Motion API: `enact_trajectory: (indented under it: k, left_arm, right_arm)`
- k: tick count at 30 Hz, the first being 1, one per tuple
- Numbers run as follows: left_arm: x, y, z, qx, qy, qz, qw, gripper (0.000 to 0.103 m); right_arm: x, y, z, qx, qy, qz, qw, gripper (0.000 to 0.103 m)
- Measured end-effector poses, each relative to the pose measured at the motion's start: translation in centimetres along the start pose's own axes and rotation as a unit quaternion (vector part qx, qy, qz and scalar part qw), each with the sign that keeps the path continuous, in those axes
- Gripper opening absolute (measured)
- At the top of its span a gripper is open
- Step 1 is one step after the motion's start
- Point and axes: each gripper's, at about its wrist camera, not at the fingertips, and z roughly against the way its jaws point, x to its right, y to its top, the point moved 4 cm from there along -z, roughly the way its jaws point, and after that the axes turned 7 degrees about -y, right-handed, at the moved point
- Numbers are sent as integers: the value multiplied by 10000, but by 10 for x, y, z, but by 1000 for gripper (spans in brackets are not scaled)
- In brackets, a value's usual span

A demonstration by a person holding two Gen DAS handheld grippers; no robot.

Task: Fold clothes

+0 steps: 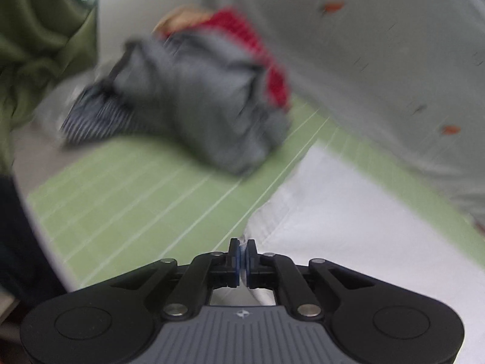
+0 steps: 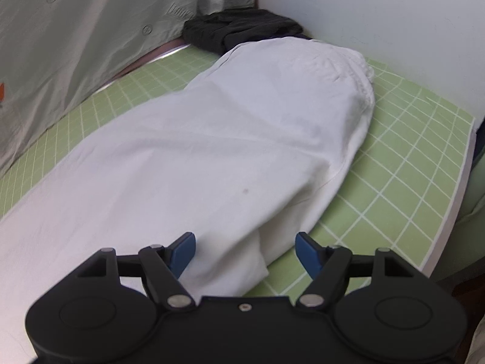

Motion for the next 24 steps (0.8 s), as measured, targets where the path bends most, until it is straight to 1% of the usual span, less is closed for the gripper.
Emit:
enact_trajectory:
  k: [1, 2, 4, 5, 6, 7, 8, 9, 12, 15, 24]
  left_arm:
    - [-5, -7, -9, -140, 102, 54, 9998, 11]
    - [-7, -11, -13, -185, 158, 125, 9996, 15]
    - [-12, -17, -18, -221, 240, 297, 9990, 18]
    - [-12, -16, -14, -149, 226, 413, 9988, 28]
    - [-11, -16, -12, -103, 214, 486, 9985, 45]
    - [-11, -16, -9, -56, 202, 558, 9982, 55]
    - [-10, -16, -7, -37, 217, 589, 9980, 69]
    - [-9, -18, -8, -56, 271, 560, 9980, 72]
    - [-8, -22, -13, -213, 373, 545, 9976, 73]
    - [-10, -28, -14, -259, 394, 723, 9963, 75]
    - [-6, -30, -24, -295, 260, 603, 9974, 77]
  right_arm:
    - [-2, -3, -2, -29, 32, 74, 10000, 73]
    - [-4, -5, -3, -57, 60, 153, 9998, 73]
    - [-6, -8, -3, -74, 99, 310, 9994, 73]
    - [-7, -8, -1, -51, 117, 354, 9993, 73]
    - [-7, -8, 2, -22, 149, 373, 9992, 74]
    - [-6, -7, 4, 8, 189, 382, 9991, 75]
    - [-6, -7, 6, 28, 210, 397, 9990, 76]
    - [-5, -7, 7, 37, 208, 419, 9989, 76]
    - [-1, -11, 7, 12, 244, 414, 9988, 77]
    - [5, -16, 7, -65, 300, 324, 9990, 78]
    - [11, -24, 7, -176, 334, 341, 9987, 79]
